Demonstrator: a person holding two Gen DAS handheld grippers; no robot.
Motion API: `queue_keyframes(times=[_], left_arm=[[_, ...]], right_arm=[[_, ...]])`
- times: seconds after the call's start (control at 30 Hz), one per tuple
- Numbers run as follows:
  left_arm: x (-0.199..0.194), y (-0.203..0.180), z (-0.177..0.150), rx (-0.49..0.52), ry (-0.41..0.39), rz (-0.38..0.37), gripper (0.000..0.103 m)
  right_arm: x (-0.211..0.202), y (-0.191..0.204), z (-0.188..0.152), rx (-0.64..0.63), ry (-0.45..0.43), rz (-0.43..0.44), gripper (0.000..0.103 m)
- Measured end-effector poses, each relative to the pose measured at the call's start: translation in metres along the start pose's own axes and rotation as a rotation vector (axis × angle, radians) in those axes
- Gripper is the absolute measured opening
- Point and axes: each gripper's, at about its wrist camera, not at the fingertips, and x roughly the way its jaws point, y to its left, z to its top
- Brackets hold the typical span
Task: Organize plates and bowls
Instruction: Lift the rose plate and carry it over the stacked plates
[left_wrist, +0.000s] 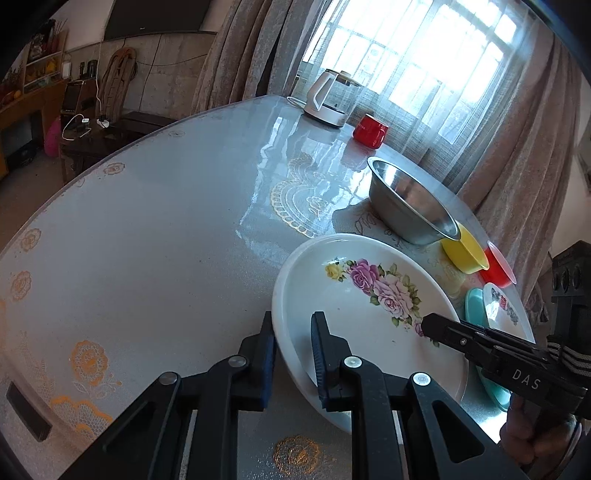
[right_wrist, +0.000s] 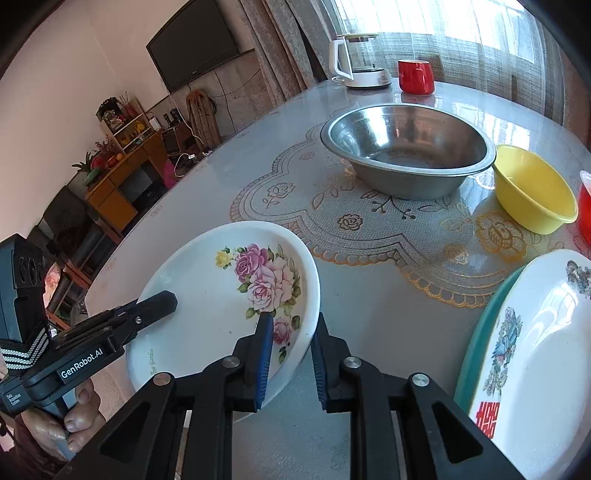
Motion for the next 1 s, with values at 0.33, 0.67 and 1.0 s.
queue_keyframes(times=[0.33, 0.67, 1.0], left_arm=[[-0.022, -0.02, 0.005, 0.03, -0.055, -0.055, 0.018], [-0.022, -0.074, 0.009, 0.134, -0.051, -0.14, 0.018], [-0.003, -0.149, 0.002, 0.269, 0.008, -0.247, 0.019]], right_arm=[[-0.025, -0.008, -0.003, 0.029, -0.052, 0.027, 0.019], [-0.072, -0.041, -0.011, 0.109, -0.136, 0.0, 0.019], [-0.128, -0.093, -0.029, 0.212, -0.218, -0.092, 0.019]])
